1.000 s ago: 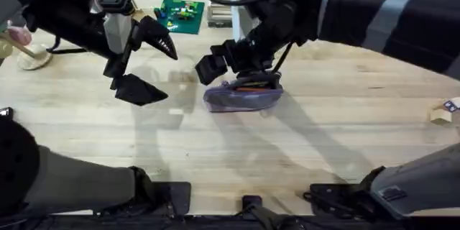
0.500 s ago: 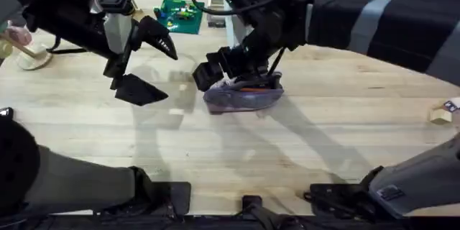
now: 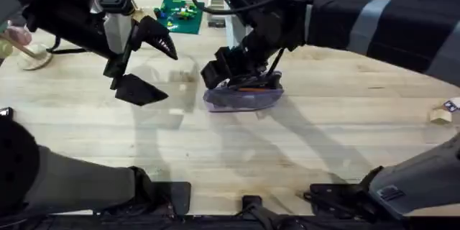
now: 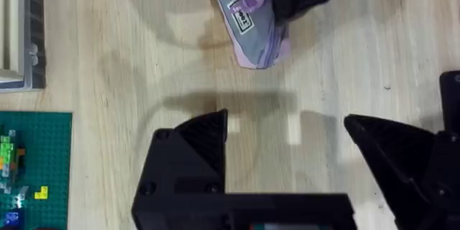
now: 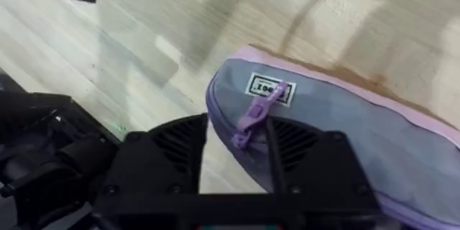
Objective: Unzip the bag, pick up the pens from the table one at a time and place them inside, then zip the bag closed.
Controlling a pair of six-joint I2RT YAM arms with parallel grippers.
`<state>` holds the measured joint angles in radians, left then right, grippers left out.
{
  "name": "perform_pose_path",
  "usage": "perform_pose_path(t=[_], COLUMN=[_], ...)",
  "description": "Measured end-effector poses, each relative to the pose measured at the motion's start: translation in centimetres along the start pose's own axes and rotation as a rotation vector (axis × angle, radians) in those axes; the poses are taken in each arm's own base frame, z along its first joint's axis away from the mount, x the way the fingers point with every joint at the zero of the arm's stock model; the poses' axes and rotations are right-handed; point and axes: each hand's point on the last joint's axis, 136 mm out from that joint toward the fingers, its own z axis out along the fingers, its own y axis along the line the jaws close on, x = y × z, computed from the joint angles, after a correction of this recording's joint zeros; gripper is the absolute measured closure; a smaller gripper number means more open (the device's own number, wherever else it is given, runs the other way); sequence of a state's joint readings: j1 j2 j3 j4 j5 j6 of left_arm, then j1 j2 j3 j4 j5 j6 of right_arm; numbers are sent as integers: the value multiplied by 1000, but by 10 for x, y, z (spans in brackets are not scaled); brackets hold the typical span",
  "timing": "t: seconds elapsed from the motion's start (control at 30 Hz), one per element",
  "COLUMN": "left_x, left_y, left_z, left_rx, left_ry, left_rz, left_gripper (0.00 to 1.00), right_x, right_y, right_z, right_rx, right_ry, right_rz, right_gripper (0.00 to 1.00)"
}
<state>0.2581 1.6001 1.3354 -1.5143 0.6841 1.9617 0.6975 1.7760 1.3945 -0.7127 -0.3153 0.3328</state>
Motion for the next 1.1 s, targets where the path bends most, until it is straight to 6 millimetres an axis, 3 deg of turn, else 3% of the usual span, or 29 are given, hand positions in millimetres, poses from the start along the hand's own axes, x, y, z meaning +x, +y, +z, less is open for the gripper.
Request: perform_pose_path(t=[0.13,0.47,1.1], left_x=[0,0,-1], left_y=[0,0,-1], left_z=[0,0,0], left_rx=[0,0,3], left_ry=[0,0,-3], left_rz=[0,2,0], left_gripper=[6,36,6], right_x=[0,0,-2], right_y=[0,0,2], right_z=[0,0,-5], right_rx=[1,0,-4], right_ry=[0,0,-14], right_rz=[1,3,-2], right_gripper=[660,950,971])
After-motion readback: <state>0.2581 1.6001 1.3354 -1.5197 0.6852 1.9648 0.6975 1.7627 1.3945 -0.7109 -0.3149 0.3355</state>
